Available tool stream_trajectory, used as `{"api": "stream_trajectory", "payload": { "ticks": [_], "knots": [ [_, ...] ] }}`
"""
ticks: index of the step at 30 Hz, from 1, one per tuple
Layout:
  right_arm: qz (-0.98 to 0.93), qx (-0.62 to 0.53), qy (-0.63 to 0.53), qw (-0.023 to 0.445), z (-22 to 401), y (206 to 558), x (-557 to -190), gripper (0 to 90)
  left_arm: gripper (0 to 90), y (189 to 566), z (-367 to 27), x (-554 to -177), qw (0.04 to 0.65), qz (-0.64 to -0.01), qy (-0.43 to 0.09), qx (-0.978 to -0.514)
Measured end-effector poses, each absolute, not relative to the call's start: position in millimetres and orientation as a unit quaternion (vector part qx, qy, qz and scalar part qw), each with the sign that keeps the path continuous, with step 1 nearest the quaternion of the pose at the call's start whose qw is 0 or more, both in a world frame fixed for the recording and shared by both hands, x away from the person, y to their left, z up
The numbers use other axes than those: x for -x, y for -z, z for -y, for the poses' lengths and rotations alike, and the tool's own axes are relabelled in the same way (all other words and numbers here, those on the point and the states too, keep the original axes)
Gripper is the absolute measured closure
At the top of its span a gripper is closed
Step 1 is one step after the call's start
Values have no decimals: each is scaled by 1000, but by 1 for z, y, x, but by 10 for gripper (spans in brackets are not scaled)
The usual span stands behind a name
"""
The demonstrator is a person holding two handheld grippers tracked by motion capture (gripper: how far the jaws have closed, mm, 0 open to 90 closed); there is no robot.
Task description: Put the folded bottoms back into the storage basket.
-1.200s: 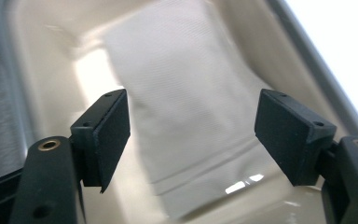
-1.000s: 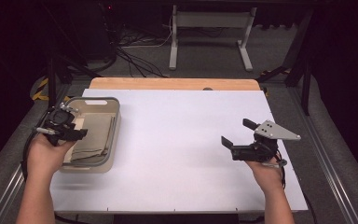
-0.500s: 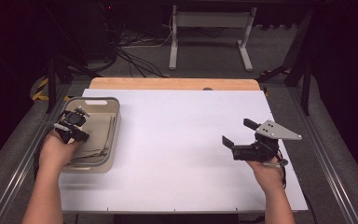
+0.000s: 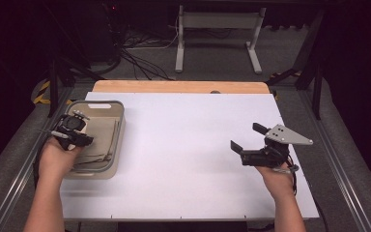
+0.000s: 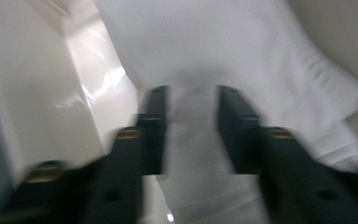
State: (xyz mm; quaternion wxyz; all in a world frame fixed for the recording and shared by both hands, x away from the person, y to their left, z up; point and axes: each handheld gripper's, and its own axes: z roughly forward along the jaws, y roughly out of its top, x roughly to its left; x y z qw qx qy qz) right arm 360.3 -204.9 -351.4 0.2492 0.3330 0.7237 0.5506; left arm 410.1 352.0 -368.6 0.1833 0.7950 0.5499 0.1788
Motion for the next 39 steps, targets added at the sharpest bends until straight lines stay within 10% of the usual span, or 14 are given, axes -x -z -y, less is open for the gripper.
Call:
{"api": "stream_trajectory", "payload": {
  "ticks": [10, 23, 39],
  "knots": [
    [-726, -328, -550, 251, 203, 351, -359, 15, 143, 349, -352, -378, 367, -532, -211, -733],
    [-725, -330, -550, 252, 203, 351, -359, 15, 21, 335, -323, -349, 512, -454, -287, -670],
    [-722, -333, -551, 254, 206, 350, -359, 15, 28, 345, -293, -335, 546, -387, -321, -670]
  ]
}}
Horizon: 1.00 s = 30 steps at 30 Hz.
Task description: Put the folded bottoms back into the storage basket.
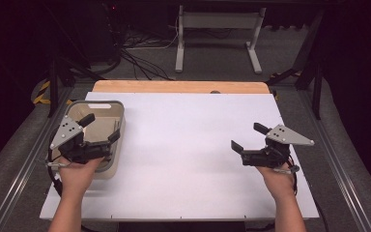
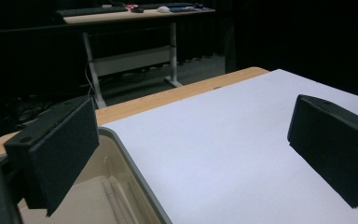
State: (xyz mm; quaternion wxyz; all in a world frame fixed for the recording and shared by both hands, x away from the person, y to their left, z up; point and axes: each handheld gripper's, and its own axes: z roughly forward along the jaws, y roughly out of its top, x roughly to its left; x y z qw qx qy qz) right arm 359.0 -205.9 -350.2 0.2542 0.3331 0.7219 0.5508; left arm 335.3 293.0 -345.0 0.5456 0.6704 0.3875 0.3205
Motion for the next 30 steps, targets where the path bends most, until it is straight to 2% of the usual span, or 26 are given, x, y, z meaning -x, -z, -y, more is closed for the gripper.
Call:
{"api": "stream_trajectory", "payload": {
  "ticks": [17, 30],
  "knots": [
    [-705, -342, -565, 258, 211, 353, -360, 3, 37, 365, -284, -345, 537, -407, -281, -684],
    [-705, -346, -561, 263, 211, 353, -360, 3, 40, 371, -283, -346, 528, -409, -281, -690]
  ]
}}
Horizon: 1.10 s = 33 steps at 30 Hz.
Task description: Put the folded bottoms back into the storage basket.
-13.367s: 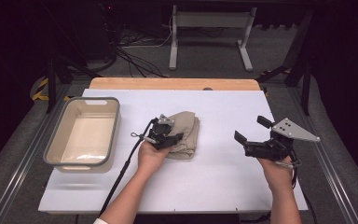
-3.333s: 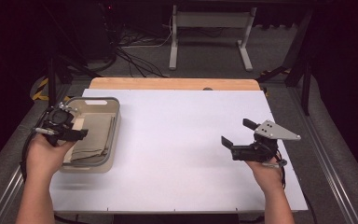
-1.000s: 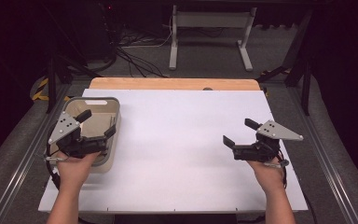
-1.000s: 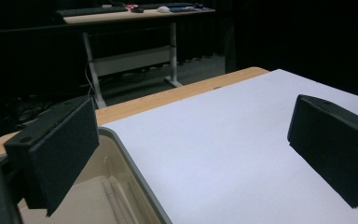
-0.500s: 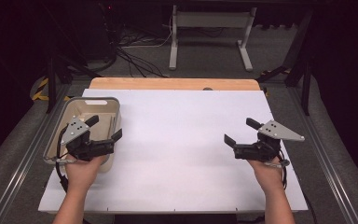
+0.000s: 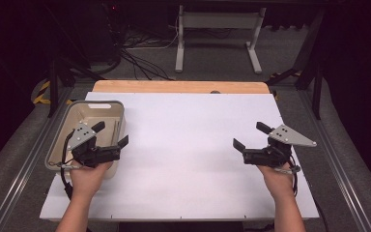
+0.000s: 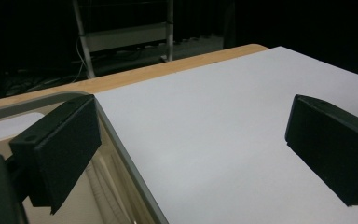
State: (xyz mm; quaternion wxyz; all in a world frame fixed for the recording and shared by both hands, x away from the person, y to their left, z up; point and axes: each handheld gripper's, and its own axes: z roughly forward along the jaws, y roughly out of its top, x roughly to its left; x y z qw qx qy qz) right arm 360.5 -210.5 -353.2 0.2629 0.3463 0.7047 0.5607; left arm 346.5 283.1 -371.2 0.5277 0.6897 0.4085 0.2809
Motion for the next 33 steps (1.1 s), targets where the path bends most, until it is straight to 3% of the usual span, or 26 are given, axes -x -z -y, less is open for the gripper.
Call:
{"api": "stream_trajectory", "payload": {
  "ticks": [33],
  "knots": [
    [-704, -347, -561, 262, 213, 353, -360, 8, 42, 373, -287, -351, 536, -406, -239, -701]
  ]
}}
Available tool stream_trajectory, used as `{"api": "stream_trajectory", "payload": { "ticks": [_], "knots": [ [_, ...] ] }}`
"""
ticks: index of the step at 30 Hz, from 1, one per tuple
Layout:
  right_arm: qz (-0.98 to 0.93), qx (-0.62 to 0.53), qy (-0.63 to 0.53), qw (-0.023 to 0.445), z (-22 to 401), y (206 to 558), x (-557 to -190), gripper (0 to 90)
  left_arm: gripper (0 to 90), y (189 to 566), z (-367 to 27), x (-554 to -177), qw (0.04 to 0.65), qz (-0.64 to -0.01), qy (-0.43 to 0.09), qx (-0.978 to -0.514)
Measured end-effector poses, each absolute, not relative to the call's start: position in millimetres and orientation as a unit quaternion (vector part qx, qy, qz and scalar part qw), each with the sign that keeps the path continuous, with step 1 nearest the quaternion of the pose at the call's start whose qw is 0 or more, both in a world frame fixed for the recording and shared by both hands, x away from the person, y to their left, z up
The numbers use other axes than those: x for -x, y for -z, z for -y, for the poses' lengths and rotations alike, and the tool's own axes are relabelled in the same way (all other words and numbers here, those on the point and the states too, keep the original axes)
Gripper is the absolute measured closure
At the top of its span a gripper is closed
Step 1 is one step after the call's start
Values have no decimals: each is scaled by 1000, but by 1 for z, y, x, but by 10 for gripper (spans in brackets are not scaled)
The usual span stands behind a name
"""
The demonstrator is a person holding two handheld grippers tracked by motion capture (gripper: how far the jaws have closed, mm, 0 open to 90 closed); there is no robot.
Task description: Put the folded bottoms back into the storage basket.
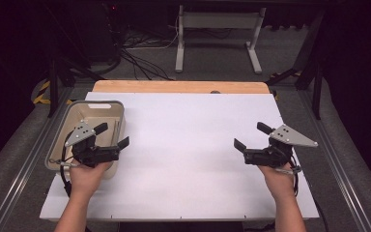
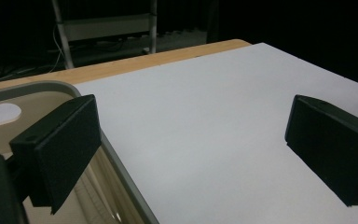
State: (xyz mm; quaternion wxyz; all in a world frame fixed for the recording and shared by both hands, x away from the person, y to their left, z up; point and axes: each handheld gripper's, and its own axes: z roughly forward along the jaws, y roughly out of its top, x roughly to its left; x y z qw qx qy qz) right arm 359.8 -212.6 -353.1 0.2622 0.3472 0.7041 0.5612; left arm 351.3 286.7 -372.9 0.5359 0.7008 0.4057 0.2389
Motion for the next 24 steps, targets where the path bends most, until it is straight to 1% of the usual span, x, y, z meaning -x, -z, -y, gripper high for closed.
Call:
{"api": "stream_trajectory", "payload": {
  "ticks": [11, 24],
  "knots": [
    [-711, -341, -558, 259, 211, 353, -359, 21, 41, 373, -286, -352, 536, -406, -231, -704],
    [-711, -332, -560, 268, 209, 350, -358, 35, 39, 373, -286, -354, 528, -403, -226, -712]
  ]
}}
